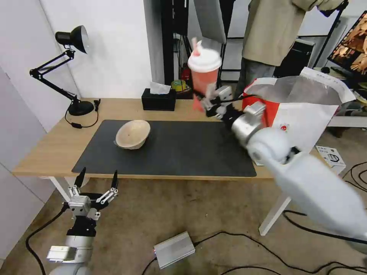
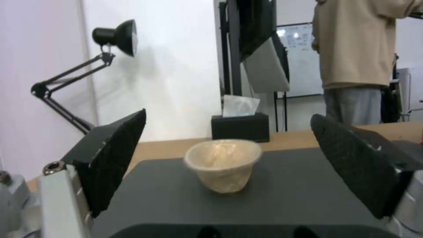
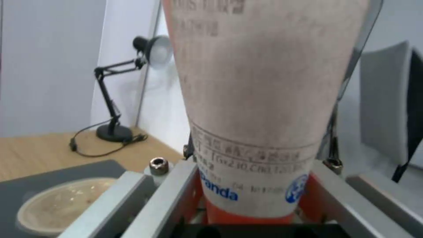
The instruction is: Pick up the trash from the table and place it into the takeout bag.
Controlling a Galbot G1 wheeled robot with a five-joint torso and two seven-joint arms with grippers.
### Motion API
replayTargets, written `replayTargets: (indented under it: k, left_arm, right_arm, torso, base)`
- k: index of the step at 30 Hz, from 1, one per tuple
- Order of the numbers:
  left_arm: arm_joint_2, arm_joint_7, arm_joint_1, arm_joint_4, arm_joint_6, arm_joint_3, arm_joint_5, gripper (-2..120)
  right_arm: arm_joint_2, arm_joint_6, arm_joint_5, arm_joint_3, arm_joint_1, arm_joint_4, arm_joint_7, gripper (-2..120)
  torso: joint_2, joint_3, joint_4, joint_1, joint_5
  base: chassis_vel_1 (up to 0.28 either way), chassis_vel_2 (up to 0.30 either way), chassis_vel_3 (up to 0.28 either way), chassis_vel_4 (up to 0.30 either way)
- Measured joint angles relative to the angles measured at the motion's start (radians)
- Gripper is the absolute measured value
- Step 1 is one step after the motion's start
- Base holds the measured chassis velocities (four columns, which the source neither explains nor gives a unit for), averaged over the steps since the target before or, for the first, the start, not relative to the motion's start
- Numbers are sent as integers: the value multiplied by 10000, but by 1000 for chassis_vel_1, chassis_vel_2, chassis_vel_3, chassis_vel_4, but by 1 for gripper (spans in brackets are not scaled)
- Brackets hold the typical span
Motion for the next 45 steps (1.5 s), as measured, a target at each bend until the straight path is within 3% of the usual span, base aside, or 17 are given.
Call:
replayTargets:
  k: [14, 27, 33, 37, 45]
  left_arm:
    - [163, 33, 30, -647, 358, 346, 320, 100]
    - [146, 305, 5, -925, 321, 675, 416, 100]
    - [152, 346, -49, -925, 306, 758, 389, 100]
    - [198, 401, -64, -923, 274, 780, 325, 100]
    - [221, 570, -76, -770, 80, 869, 290, 100]
  right_arm:
    - [-2721, 76, 661, 2271, -154, 1087, -712, 10]
    - [-5129, 825, 372, 3383, -1024, 566, -1630, 10]
    - [-5682, 1088, -175, 3302, -992, 86, -2124, 10]
    - [-6164, 1749, -1152, 3142, -999, -583, -2749, 10]
    - [-6226, 2043, -2089, 2944, -982, -1276, -3078, 10]
  torso:
    - [1, 0, 1, 0, -2]
    - [0, 0, 2, 0, -1]
    - [0, 2, 3, 0, -1]
    - [0, 1, 1, 0, -1]
    - [0, 2, 3, 1, 0]
  base:
    - [0, 0, 0, 0]
    - [0, 0, 0, 0]
    - [0, 0, 0, 0]
    - [0, 0, 0, 0]
    - [0, 0, 0, 0]
